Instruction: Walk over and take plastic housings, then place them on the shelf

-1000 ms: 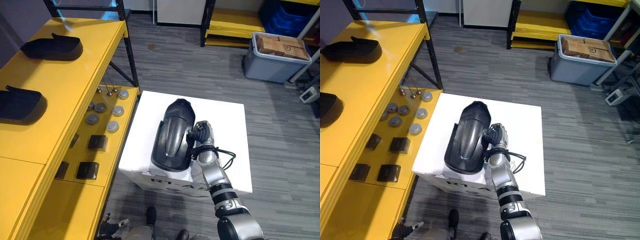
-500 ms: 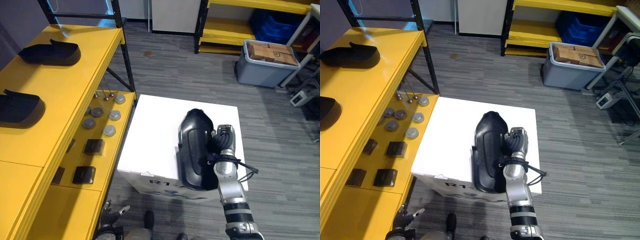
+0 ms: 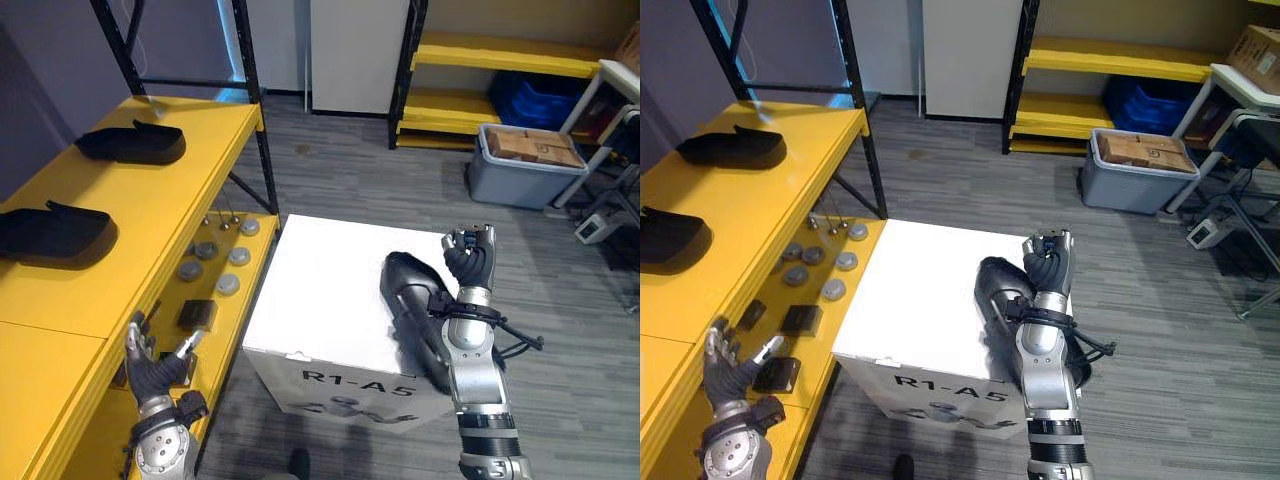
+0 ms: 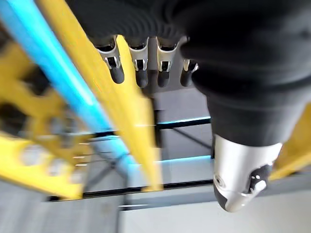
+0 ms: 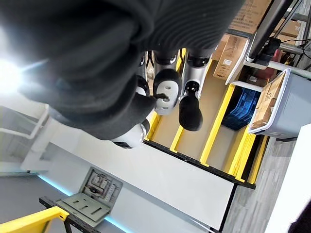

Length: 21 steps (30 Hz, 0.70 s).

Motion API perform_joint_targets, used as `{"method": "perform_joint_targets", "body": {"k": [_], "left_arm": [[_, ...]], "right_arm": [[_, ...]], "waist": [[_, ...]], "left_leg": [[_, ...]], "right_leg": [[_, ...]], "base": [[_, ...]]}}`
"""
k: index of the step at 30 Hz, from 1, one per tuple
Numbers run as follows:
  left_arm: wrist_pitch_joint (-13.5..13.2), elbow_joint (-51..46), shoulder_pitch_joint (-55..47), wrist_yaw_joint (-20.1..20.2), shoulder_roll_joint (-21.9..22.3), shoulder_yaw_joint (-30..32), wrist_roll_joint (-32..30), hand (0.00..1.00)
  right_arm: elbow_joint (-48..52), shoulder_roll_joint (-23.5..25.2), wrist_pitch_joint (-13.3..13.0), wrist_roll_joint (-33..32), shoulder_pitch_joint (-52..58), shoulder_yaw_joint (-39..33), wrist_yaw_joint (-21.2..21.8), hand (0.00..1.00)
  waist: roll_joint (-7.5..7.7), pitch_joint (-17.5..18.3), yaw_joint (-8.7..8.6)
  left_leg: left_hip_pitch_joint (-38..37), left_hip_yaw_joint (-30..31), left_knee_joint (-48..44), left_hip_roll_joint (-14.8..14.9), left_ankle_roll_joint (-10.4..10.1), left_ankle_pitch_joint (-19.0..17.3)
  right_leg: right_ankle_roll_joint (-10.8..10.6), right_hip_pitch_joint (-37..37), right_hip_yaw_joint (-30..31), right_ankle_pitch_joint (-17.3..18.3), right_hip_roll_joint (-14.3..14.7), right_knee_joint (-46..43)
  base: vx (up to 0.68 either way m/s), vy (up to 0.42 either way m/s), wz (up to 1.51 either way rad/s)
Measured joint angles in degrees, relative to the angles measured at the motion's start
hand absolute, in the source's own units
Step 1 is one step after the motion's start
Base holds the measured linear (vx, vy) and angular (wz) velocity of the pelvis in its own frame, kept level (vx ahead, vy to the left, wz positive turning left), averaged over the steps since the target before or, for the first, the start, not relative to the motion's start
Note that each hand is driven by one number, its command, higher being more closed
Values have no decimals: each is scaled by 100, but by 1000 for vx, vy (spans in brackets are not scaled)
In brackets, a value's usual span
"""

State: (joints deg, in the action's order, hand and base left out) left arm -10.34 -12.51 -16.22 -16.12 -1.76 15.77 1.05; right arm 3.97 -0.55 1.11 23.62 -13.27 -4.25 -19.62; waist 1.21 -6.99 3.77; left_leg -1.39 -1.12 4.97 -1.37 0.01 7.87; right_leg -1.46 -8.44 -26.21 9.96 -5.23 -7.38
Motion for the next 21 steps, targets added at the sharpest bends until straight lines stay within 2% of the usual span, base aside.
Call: {"method": "perform_joint_targets", "body": {"k": [2,3,11,21], "left_arm": [[-30,-91,80,-1,-1,-16,-5,0],[-30,-110,83,0,-3,-44,-9,0],[-13,-67,55,27,72,-155,-22,0],[298,1769,-217,320,167,-388,-82,0]], "right_arm": [[0,-47,0,-11,6,27,11,100],[0,-73,0,-24,6,45,24,0],[0,-134,0,-42,119,123,261,0],[-1,-201,-1,-40,880,-9,410,0]], "waist": [[-27,16,0],[-30,22,-2],[-17,93,-1],[28,177,-12]], "left_leg": [[-29,12,0,1,6,4],[-49,13,1,1,6,4],[-10,14,1,1,6,4],[110,6,1,1,19,-8]], "right_leg": [[0,-33,-12,0,3,0],[0,-53,-12,0,3,2],[1,-17,-15,1,8,8],[2,97,-13,-4,28,102]], "base": [[-39,-13,3],[-31,-15,2],[0,0,0],[0,0,0]]}}
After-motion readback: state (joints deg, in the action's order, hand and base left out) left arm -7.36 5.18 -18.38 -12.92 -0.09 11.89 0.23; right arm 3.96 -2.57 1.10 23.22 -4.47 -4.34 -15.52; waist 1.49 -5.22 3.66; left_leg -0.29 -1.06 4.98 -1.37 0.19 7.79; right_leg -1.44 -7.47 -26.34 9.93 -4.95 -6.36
